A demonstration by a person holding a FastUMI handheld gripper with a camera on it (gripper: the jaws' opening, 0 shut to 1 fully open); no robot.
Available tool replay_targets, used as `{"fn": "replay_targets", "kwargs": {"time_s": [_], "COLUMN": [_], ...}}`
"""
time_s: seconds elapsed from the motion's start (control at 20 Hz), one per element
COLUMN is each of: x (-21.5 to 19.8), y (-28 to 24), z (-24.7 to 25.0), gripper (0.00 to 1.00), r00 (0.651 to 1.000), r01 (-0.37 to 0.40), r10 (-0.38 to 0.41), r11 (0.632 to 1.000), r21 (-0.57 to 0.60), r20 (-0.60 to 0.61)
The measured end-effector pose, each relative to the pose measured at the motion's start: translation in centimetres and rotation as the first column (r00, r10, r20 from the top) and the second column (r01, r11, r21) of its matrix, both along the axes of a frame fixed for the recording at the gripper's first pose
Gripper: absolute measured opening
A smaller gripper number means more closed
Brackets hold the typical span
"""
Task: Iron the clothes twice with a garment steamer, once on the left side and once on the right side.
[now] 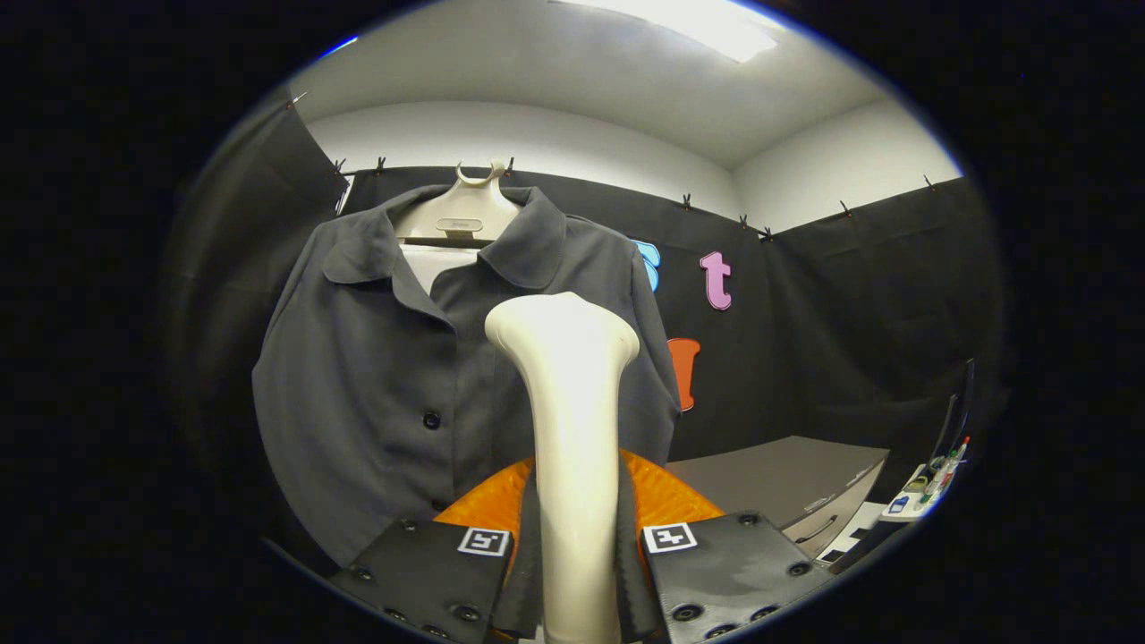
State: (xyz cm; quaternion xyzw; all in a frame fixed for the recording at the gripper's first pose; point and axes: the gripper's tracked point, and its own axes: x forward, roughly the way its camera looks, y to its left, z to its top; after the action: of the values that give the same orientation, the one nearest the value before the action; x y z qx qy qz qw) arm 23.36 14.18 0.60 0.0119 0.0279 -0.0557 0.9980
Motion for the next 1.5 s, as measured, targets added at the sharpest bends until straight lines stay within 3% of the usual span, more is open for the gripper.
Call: {"fn": "replay_targets", "kwargs": {"time_s": [0.55, 1.5], "x": [1.8, -1.9], "y": [-0.9, 0.4], "z": [-3.2, -11.0], "gripper": [0.40, 0.41], "r00": [0.999, 0.992], "r01": [-0.015, 0.005], "r10": [0.016, -0.003], "r11": [1.000, 1.000], "r21": [0.025, 0.019], "r20": [-0.030, -0.125]}}
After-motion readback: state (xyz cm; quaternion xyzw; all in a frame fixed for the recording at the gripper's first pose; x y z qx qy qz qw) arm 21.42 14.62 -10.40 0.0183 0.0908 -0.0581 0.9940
